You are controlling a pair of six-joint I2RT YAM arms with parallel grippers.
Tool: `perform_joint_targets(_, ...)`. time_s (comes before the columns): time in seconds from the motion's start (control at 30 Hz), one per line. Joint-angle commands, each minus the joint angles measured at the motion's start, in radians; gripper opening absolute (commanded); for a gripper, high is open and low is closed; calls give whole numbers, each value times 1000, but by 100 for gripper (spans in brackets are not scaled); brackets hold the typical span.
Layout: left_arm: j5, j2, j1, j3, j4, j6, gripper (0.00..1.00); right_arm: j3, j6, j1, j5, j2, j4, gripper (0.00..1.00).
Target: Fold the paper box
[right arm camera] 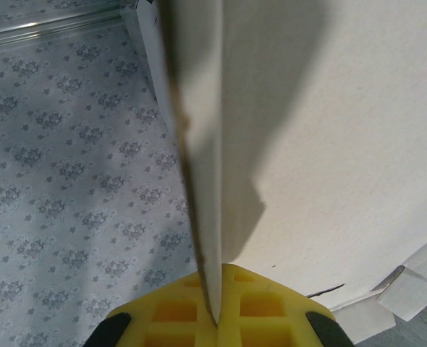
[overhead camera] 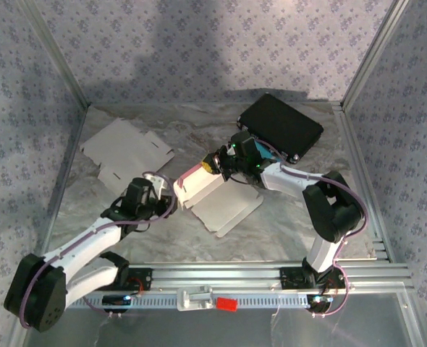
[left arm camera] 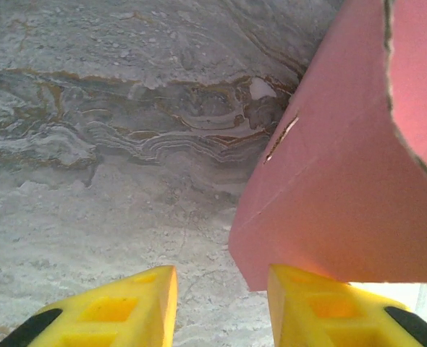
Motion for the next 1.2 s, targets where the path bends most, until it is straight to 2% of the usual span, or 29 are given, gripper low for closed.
perform_joint_targets(0.0, -54, 10, -28, 26, 44, 70, 38, -18, -17, -5, -26, 21, 44, 0)
perform_joint_targets(0.17, -85, 28, -40, 33, 62, 73, 38, -29, -1, -2, -35, 24, 70, 0)
perform_joint_targets(0.83, -60, 144, -64, 72, 164, 123, 28, -43, 14, 4, -50, 26, 110, 0)
perform_joint_targets(1.17, -44, 152, -64, 65, 174, 117, 29, -52, 11, 3, -48, 50, 141, 0)
